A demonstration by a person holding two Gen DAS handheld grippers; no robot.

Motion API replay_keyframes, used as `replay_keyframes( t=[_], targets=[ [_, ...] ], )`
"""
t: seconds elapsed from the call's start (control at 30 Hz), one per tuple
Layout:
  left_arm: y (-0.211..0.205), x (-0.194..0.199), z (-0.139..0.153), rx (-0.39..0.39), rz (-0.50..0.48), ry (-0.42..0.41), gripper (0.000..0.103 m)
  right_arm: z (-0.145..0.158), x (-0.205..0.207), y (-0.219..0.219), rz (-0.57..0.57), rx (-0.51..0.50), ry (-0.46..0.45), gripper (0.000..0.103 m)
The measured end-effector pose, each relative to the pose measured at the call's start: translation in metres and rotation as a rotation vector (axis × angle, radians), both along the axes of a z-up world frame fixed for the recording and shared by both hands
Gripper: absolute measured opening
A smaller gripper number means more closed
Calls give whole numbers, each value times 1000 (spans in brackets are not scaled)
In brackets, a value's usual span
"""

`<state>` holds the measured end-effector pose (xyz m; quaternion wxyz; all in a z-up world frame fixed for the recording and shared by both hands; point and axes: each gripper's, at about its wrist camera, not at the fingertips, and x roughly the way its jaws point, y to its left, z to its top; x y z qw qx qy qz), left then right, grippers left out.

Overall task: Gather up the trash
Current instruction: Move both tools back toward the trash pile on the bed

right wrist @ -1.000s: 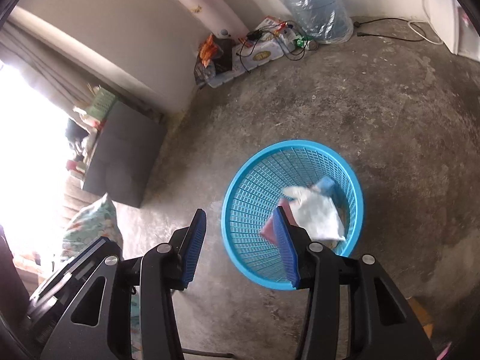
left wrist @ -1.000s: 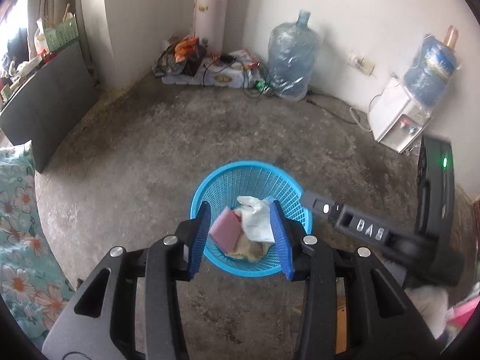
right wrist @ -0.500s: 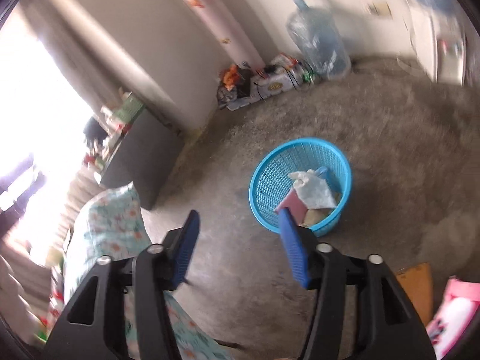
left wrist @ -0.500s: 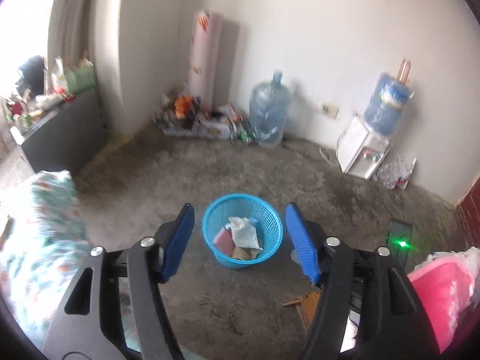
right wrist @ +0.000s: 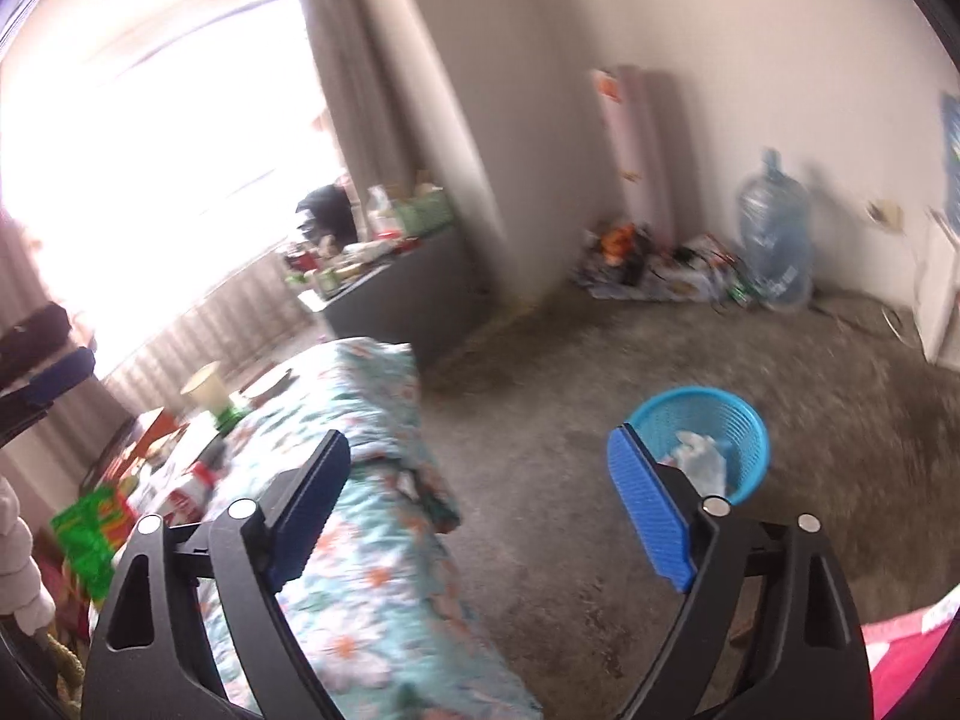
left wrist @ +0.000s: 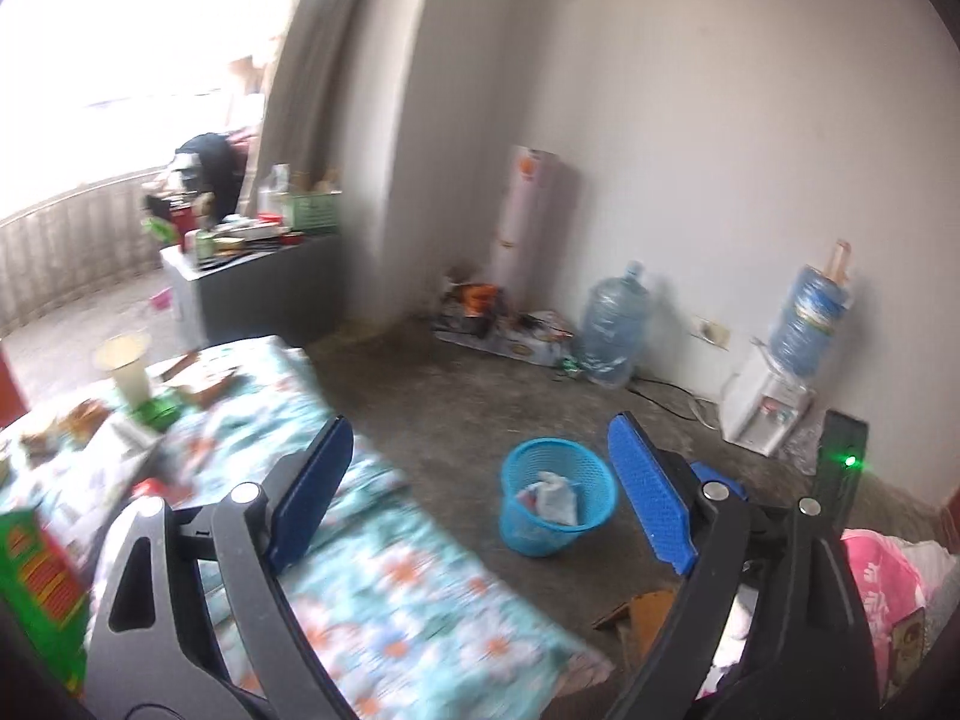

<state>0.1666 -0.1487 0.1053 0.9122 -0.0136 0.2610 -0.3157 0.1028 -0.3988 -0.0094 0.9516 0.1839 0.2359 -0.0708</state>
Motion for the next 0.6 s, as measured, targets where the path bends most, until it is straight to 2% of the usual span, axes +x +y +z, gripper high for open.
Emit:
replay_keyframes(
  t=[0.13,0.37,0.47,0.6],
  targets=[
    [61,-15,3,1,129,-18,83,9,-2,32,69,-4,-5,89],
    [180,-45,10,16,402,-62,83,10,-2,68,238,86,12,89],
    [224,-60,1,7,495,-42,83,11,3,88,330,134,17,89],
    [259,-74,-22,0,568,-2,83,2,11,117,433,188,60,89]
  ],
)
